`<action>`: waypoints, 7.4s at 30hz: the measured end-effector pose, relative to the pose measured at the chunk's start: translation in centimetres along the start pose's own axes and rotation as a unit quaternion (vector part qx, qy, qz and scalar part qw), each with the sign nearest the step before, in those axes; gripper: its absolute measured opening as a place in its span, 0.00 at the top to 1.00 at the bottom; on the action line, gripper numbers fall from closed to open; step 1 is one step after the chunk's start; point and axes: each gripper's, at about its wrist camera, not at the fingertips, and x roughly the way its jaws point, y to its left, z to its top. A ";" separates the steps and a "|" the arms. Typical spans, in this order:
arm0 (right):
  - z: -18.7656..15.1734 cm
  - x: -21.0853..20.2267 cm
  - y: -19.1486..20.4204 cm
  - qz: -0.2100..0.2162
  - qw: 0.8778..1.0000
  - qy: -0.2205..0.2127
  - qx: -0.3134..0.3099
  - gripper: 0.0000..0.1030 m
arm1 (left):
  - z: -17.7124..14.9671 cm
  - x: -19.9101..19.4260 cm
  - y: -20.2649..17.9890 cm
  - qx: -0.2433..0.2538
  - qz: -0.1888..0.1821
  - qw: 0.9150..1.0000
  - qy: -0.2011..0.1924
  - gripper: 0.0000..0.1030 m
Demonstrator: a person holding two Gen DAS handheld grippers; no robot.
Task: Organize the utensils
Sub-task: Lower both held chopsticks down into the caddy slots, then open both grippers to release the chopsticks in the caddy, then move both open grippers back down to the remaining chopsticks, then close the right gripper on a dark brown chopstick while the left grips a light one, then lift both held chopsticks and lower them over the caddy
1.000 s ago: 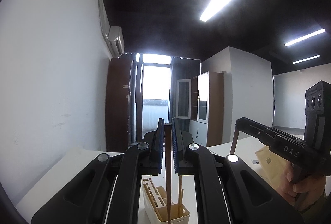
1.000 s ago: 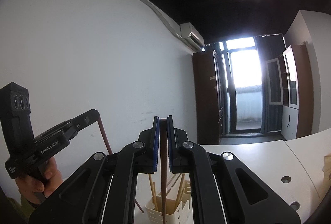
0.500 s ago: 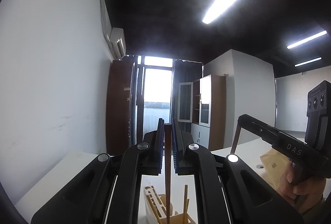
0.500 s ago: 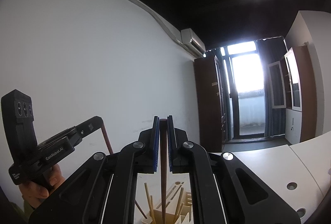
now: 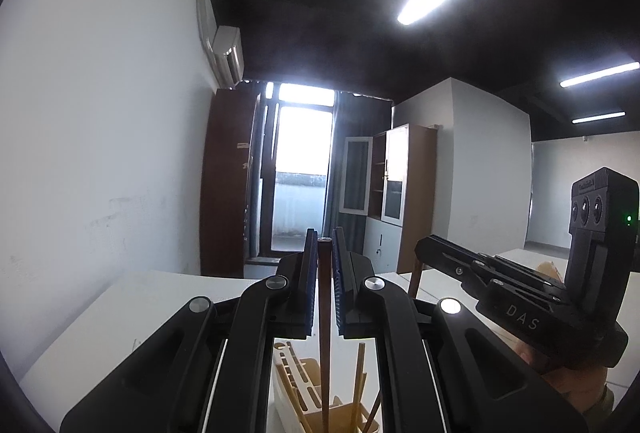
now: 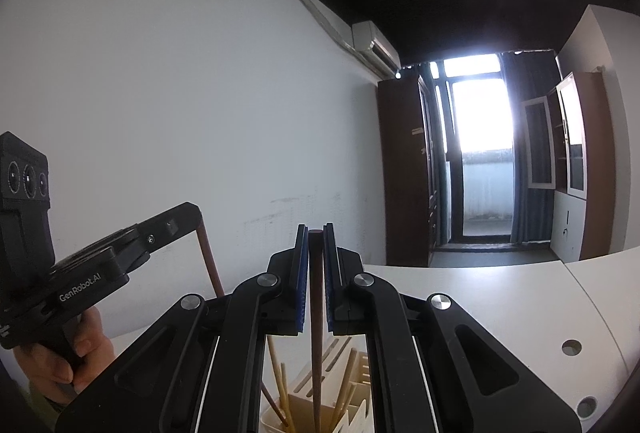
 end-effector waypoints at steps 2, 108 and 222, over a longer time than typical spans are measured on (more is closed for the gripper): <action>-0.4 0.1 0.2 0.000 1.000 0.010 -0.004 0.92 | -0.2 0.1 0.0 0.002 0.000 1.000 0.008 0.93; -18.9 0.3 0.6 -0.088 0.948 0.305 0.031 0.43 | -14.5 -1.8 2.4 0.005 0.001 0.970 0.244 0.54; -10.1 -5.0 3.8 -0.048 0.984 0.173 0.021 0.92 | -9.3 -4.2 0.8 0.011 -0.002 0.979 0.202 0.94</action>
